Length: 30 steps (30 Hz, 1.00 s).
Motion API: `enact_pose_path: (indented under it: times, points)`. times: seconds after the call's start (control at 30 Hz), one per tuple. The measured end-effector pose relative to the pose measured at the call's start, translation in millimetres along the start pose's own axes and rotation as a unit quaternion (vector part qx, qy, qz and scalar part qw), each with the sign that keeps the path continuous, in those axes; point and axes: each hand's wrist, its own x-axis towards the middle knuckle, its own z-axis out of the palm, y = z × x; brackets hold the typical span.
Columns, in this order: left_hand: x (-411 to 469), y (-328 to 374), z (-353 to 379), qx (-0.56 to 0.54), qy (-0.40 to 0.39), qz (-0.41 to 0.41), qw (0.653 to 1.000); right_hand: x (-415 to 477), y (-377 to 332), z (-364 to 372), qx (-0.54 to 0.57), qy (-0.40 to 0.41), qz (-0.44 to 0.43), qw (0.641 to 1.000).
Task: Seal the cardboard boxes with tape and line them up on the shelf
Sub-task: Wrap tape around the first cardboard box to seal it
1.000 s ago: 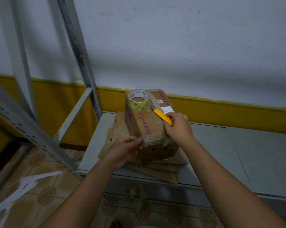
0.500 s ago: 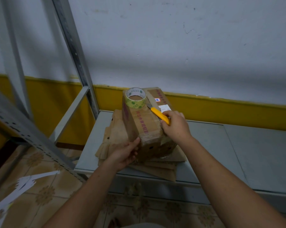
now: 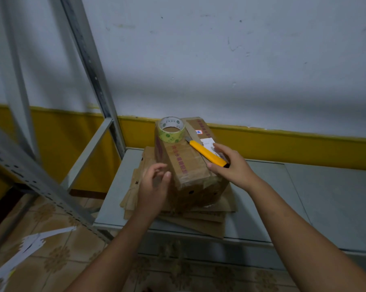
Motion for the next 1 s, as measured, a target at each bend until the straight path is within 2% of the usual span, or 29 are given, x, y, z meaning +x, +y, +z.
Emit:
enact_pose_path:
  times: [0.07,0.13,0.33,0.43,0.57,0.67,0.73,1.0]
  points:
    - [3.5,10.6,8.0,0.030,-0.056,0.030,0.998,-1.8,-1.6,-2.0,0.006,-0.009,-0.008,1.000]
    - [5.4,14.8,13.8,0.057,-0.092,0.019,0.994,-4.3,-3.7,-1.5,0.002,-0.006,-0.014,1.000]
    - [24.2,3.3,-0.6,0.079,-0.089,0.022,0.993,-15.4,-6.1,11.9,-0.009,0.027,-0.006,1.000]
    - [29.8,0.3,-7.5,0.093,-0.106,0.053,0.989,-20.8,-6.8,19.2,-0.016,0.041,-0.008,0.999]
    - [34.0,-6.5,-17.3,0.113,-0.153,0.108,0.976,-27.4,2.7,23.9,-0.052,0.057,-0.050,0.996]
    - [32.5,-23.6,-22.4,0.156,-0.160,0.167,0.960,-33.4,11.4,28.5,-0.091,0.064,-0.107,0.988]
    - [30.4,-28.1,-25.0,0.152,-0.164,0.172,0.959,-35.1,20.7,29.6,-0.095,0.062,-0.140,0.984]
    - [23.9,-21.5,-31.7,0.107,-0.222,0.120,0.962,-47.0,26.7,29.5,0.044,0.050,-0.073,0.995]
